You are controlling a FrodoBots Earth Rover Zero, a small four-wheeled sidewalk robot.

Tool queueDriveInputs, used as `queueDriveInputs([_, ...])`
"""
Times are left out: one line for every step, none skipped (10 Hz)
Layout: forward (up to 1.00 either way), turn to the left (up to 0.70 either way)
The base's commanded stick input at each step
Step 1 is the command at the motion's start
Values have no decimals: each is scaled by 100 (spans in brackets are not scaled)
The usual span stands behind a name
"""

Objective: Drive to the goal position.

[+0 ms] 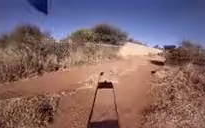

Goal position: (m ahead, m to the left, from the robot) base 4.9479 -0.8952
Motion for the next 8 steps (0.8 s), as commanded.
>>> queueDriveInputs([50, -34])
queueDriveInputs([50, -50])
queueDriveInputs([50, -50])
queueDriveInputs([50, -50])
queueDriveInputs([50, -50])
queueDriveInputs([50, -50])
queueDriveInputs([50, -50])
queueDriveInputs([50, -28])
